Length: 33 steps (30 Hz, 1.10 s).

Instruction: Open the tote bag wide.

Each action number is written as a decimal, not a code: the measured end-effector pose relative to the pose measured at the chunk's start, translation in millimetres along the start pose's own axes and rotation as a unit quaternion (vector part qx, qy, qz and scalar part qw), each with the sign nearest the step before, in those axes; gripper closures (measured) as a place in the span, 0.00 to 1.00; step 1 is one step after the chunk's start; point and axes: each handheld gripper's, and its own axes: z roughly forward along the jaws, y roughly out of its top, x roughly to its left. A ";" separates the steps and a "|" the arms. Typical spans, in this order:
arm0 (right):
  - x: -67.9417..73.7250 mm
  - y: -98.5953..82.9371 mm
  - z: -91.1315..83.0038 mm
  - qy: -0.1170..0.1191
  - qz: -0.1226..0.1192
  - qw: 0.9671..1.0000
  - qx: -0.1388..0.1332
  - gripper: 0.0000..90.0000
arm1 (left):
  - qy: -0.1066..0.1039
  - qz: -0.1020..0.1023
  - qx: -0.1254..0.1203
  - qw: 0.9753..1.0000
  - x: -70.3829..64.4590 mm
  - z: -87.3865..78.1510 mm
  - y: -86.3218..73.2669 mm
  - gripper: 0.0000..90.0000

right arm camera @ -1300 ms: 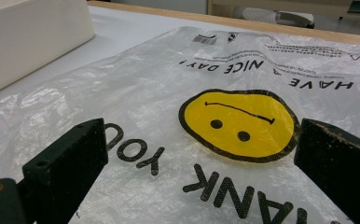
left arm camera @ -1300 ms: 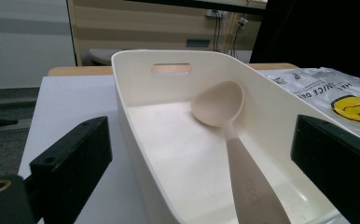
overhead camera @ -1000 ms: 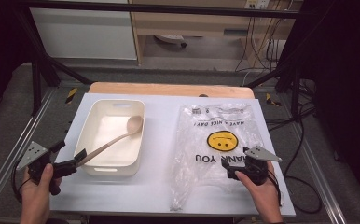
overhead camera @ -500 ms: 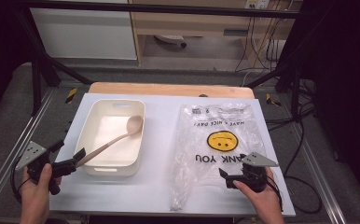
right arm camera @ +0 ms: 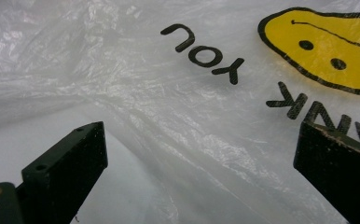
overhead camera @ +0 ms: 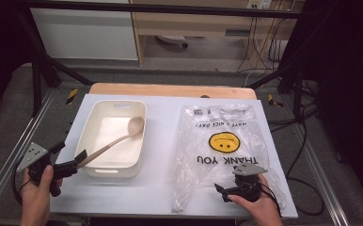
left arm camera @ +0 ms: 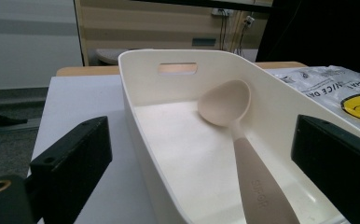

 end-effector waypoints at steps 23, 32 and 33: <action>1.1 -4.6 20.0 0.013 -0.011 0.999 0.047 0.22 | 0.004 0.000 0.000 1.000 2.3 -0.2 -0.4 0.05; 1.1 0.0 18.6 0.020 -0.016 0.999 0.041 0.74 | 0.004 -0.003 0.000 1.000 1.9 0.3 -0.7 0.05; 1.2 0.6 19.2 0.021 -0.015 0.999 0.040 0.78 | 0.004 -0.002 0.000 1.000 1.9 0.3 -0.8 0.05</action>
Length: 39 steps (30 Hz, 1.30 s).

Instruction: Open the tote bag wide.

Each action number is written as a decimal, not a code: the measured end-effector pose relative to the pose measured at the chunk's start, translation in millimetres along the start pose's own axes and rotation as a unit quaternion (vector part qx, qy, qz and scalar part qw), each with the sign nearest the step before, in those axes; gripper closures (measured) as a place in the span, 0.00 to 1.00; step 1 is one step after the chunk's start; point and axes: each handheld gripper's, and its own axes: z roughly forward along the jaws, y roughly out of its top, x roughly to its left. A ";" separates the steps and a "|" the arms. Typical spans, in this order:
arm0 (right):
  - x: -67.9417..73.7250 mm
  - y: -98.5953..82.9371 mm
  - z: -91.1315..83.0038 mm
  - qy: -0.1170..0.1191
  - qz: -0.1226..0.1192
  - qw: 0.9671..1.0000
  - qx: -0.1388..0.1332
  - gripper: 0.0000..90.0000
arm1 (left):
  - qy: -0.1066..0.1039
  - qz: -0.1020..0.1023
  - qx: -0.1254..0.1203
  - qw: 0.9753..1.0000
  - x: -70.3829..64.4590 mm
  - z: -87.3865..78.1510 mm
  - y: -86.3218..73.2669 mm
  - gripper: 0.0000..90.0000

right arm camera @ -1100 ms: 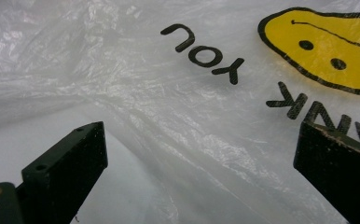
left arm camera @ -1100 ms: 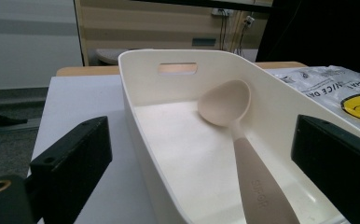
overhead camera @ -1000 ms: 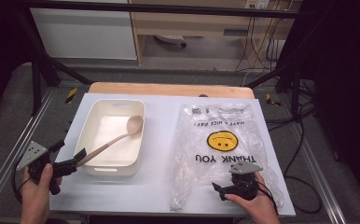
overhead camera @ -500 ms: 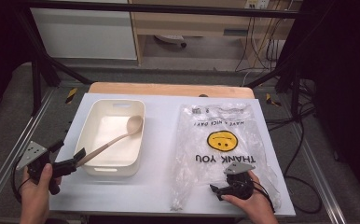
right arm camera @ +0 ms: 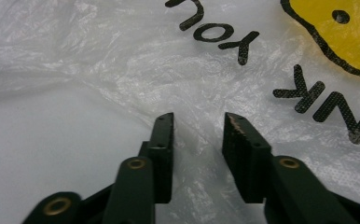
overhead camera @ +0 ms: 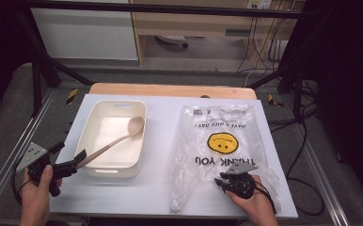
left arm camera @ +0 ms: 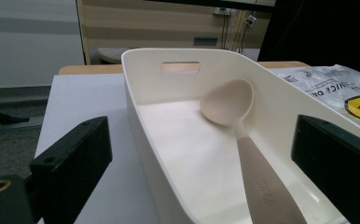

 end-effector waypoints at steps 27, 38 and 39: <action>-4.8 15.7 6.6 -0.018 0.054 0.998 -0.002 1.00 | 0.004 -0.004 0.003 1.000 3.2 -0.2 -1.0 0.05; 5.8 30.3 18.2 -0.015 0.048 0.999 -0.001 1.00 | 0.006 -0.001 0.000 1.000 3.1 -0.6 -0.6 0.05; 5.9 32.0 18.9 -0.017 0.049 0.999 -0.003 1.00 | 0.005 0.000 0.001 1.000 3.2 -0.8 -0.6 0.05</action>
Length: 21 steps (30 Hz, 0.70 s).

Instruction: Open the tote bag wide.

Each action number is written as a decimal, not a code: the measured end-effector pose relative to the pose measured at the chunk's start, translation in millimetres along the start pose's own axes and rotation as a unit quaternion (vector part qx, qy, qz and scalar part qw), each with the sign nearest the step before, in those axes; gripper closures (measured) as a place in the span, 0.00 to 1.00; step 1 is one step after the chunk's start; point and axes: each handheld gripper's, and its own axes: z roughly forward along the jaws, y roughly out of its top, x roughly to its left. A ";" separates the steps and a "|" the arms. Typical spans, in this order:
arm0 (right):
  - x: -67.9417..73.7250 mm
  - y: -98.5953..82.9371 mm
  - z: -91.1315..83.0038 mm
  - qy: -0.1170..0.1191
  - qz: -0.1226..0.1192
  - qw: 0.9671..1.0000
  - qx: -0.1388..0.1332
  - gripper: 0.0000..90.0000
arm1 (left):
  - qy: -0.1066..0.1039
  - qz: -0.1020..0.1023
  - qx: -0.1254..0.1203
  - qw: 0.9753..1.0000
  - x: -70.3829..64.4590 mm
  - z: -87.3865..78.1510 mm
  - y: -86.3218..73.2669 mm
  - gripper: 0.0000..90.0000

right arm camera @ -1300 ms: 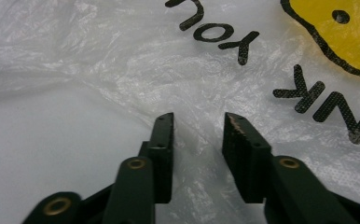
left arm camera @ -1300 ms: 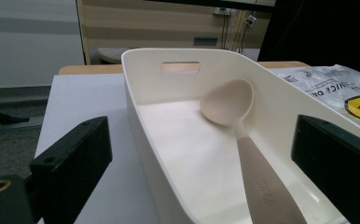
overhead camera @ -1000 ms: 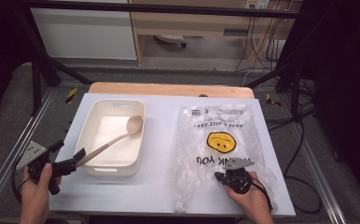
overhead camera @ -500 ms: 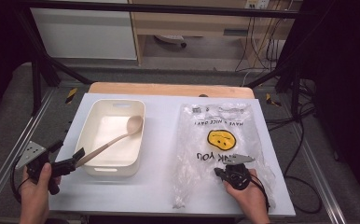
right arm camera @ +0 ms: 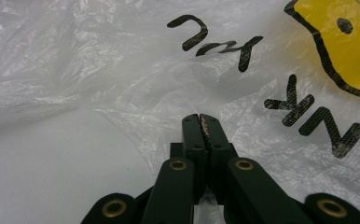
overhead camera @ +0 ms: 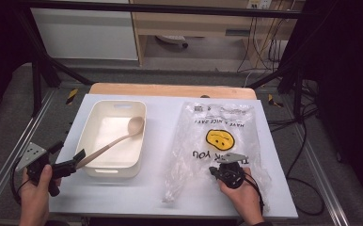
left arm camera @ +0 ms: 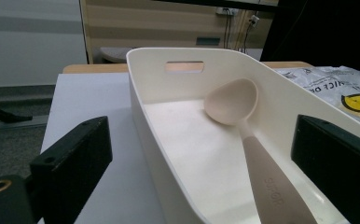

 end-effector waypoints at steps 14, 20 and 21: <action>21.6 33.9 36.1 -0.007 0.024 1.000 0.017 1.00 | 0.000 0.001 -0.001 1.000 0.0 0.1 0.0 0.05; 40.1 41.0 49.2 0.002 0.015 1.000 0.021 1.00 | -0.001 0.004 0.000 1.000 -0.2 -0.1 0.1 0.05; 41.5 41.1 48.8 0.002 0.011 1.000 0.020 0.97 | -0.001 0.005 0.001 1.000 0.0 -0.5 0.2 0.05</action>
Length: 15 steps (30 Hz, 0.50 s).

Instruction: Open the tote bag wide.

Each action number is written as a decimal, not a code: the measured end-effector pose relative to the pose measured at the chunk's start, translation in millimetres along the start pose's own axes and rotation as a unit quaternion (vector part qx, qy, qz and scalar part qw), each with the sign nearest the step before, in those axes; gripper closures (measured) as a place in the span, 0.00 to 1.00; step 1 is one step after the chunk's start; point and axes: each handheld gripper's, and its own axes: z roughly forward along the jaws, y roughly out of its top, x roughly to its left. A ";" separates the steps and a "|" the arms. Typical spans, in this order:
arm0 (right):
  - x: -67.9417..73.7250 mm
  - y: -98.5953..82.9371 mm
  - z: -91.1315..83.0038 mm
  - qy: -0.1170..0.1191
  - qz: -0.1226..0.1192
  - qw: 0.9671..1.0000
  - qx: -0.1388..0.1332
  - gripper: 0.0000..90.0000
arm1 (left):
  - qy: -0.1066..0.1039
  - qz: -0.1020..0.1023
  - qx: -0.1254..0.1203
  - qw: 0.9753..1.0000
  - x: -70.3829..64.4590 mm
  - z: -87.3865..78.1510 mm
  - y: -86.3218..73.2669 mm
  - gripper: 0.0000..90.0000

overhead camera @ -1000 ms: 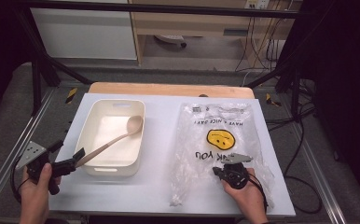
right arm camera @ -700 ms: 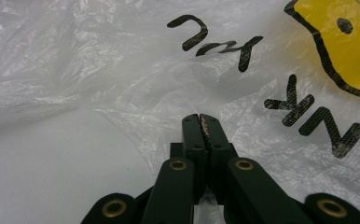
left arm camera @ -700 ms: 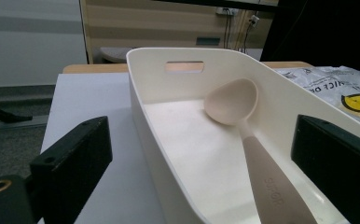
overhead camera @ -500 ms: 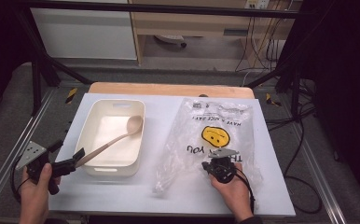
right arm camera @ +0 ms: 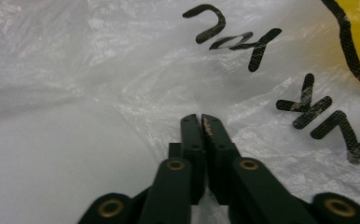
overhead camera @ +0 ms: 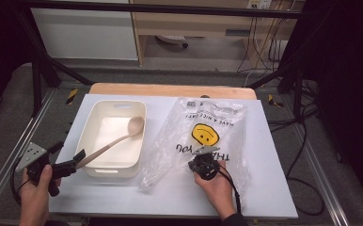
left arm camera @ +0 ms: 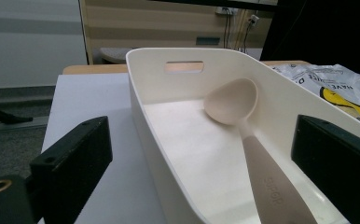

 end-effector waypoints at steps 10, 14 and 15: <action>0.6 1.9 -42.1 -0.015 -0.013 0.999 -0.035 0.37 | 0.002 0.002 0.002 1.000 -0.3 0.0 -0.2 0.05; -17.0 7.1 -56.6 -0.039 -0.014 0.997 -0.060 0.26 | 0.005 0.001 -0.001 1.000 0.1 -0.4 -0.3 0.05; -31.1 9.0 -60.7 -0.049 -0.006 0.996 -0.073 0.21 | 0.006 0.003 0.000 1.000 0.4 -0.7 -0.2 0.05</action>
